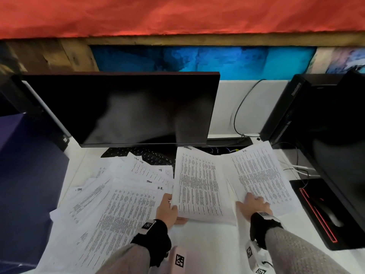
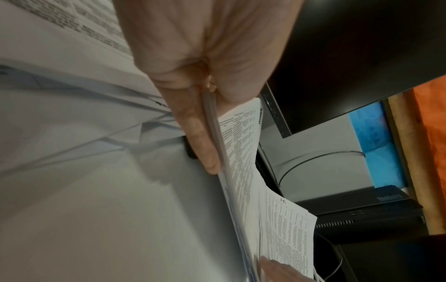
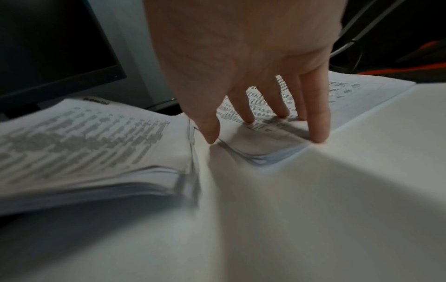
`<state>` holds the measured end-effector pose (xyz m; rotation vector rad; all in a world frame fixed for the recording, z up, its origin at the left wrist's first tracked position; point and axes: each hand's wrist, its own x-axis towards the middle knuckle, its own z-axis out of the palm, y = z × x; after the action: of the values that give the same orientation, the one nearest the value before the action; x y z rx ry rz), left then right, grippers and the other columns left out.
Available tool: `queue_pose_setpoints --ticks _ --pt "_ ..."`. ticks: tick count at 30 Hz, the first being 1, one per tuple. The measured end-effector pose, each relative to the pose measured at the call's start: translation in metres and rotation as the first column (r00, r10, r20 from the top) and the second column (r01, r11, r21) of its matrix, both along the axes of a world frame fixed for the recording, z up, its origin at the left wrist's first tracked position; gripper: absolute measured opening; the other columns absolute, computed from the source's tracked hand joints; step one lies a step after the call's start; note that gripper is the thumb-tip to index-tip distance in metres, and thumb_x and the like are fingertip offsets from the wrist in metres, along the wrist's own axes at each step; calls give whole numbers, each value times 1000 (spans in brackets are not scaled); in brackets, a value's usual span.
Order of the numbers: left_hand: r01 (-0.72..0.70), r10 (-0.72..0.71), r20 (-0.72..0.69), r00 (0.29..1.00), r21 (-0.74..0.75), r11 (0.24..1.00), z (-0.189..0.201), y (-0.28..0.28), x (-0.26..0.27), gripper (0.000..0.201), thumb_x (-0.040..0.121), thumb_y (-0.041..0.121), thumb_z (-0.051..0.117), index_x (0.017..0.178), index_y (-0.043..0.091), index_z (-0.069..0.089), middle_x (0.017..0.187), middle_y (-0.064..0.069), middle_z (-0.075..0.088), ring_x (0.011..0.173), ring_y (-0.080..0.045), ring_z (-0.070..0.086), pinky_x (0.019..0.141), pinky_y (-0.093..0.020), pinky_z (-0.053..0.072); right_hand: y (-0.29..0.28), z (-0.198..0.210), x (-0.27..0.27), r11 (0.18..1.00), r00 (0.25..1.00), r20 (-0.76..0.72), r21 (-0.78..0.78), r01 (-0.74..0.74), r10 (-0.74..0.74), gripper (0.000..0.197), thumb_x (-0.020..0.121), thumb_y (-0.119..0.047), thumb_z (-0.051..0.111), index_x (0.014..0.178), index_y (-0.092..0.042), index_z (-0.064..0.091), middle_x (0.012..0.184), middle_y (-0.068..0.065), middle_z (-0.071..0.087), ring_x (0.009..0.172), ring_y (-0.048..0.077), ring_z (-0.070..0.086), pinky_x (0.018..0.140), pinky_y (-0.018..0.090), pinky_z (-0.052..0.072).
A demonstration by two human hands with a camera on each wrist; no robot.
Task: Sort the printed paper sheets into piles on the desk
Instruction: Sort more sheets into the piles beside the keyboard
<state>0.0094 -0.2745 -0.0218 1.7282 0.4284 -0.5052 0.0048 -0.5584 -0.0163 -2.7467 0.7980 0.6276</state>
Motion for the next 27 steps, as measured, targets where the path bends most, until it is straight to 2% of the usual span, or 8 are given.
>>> queue_pose_setpoints --ticks 3,5,8,11,16,21,24,27 --pt "-42 40 -34 999 -76 996 1 -11 -3 30 93 -5 38 114 17 41 114 -16 58 81 -40 69 67 -49 59 -3 1 0 989 997 47 133 57 -63 56 85 -46 43 135 -20 40 136 7 47 114 29 47 94 39 39" --pt "-86 79 -62 995 -116 990 3 -18 -7 31 94 -6 36 116 15 39 116 -20 57 74 -40 70 67 -49 59 -4 -1 -2 978 994 72 197 65 -81 58 84 -40 44 139 -19 40 141 7 45 121 31 46 101 39 37" --pt "-138 132 -51 990 -124 983 2 -18 -8 31 95 -6 35 118 15 38 116 -23 54 66 -39 70 64 -44 59 -3 -6 -11 987 999 34 162 -20 15 50 87 -36 48 132 -15 44 141 12 39 124 34 43 102 41 39" --pt "-166 168 13 986 -113 980 -1 -10 -5 29 96 -5 36 120 11 41 116 -24 53 64 -37 70 57 -36 59 -1 -12 -19 993 997 4 88 -82 82 61 86 -42 53 138 -18 32 147 10 25 131 34 32 104 45 36" --pt "-183 187 47 981 -71 981 -4 -5 -15 26 95 -5 37 116 10 42 114 -21 56 63 -37 70 54 -36 59 4 -14 -17 994 997 15 68 -80 79 60 86 -44 53 135 -18 32 147 11 25 131 34 33 103 46 37" --pt "-4 5 -14 1000 53 999 -4 -13 -19 31 96 6 43 124 14 35 123 -9 47 93 -32 63 68 -47 59 4 -16 -13 972 998 66 231 -33 19 40 92 -33 43 128 -14 43 143 15 33 133 36 31 106 43 30" --pt "107 -104 -28 994 149 983 7 -12 -18 45 96 15 47 136 14 27 130 -17 51 100 -30 59 75 -32 58 6 -19 -15 967 987 158 247 -58 19 30 94 -24 44 119 -9 50 124 16 48 125 34 42 101 36 34" --pt "175 -187 13 982 290 941 14 -2 -16 54 96 23 47 142 13 22 139 -16 43 121 -29 50 98 -31 41 10 -17 -17 975 983 178 220 -8 -32 32 94 -23 47 123 -11 51 129 15 49 122 32 43 100 36 34"
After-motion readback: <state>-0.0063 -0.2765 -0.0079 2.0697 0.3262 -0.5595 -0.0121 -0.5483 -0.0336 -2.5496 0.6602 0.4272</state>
